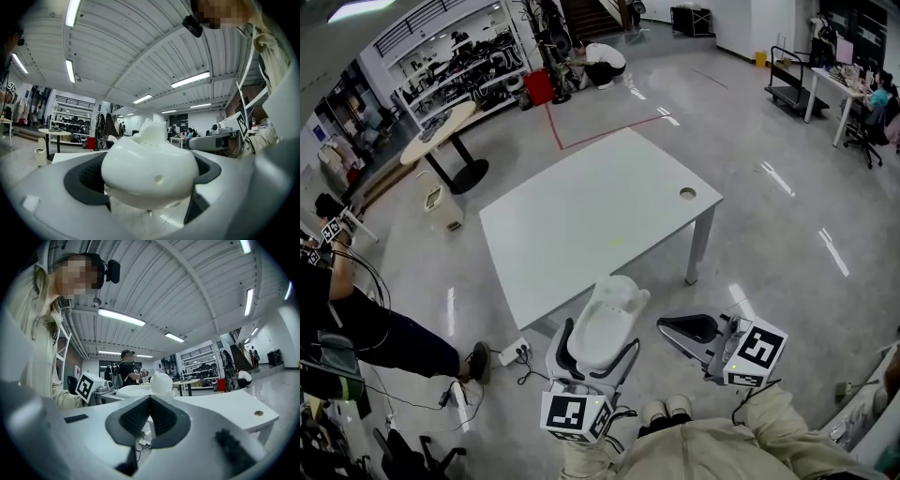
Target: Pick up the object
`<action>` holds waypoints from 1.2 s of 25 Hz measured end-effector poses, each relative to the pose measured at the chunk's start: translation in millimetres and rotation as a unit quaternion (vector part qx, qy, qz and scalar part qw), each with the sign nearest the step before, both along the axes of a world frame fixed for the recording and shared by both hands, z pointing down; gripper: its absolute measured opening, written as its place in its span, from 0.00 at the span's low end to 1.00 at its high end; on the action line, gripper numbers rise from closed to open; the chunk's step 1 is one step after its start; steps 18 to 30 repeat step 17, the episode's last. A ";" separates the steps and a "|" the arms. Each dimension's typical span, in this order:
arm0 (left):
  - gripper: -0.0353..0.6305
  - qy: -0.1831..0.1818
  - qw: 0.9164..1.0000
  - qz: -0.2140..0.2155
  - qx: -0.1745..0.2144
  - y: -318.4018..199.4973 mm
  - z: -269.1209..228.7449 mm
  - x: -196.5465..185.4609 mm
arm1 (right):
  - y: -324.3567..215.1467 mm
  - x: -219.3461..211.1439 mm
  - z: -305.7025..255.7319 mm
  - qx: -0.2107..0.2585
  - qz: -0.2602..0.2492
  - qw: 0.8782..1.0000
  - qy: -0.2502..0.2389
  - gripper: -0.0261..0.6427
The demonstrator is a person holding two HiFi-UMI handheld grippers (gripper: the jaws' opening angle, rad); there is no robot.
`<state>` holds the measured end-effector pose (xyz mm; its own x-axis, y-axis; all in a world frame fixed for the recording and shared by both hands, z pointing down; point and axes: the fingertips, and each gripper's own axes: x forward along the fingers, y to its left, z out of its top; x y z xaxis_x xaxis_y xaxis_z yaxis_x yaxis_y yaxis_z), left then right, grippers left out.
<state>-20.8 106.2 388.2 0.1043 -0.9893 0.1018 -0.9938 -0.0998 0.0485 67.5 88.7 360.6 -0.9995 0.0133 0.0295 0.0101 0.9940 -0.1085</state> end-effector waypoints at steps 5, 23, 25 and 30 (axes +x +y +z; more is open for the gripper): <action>0.84 -0.005 1.000 -0.002 0.002 0.3 -3.5 -5.1 | 1.1 -4.2 1.3 -0.001 -0.007 1.000 0.001 0.04; 0.84 -0.010 1.000 -0.006 0.009 4.5 -5.3 -2.1 | 6.7 -4.8 1.4 0.003 -0.019 1.000 -0.003 0.04; 0.84 -0.010 1.000 -0.006 0.009 4.5 -5.3 -2.1 | 6.7 -4.8 1.4 0.003 -0.019 1.000 -0.003 0.04; 0.84 -0.010 1.000 -0.006 0.009 4.5 -5.3 -2.1 | 6.7 -4.8 1.4 0.003 -0.019 1.000 -0.003 0.04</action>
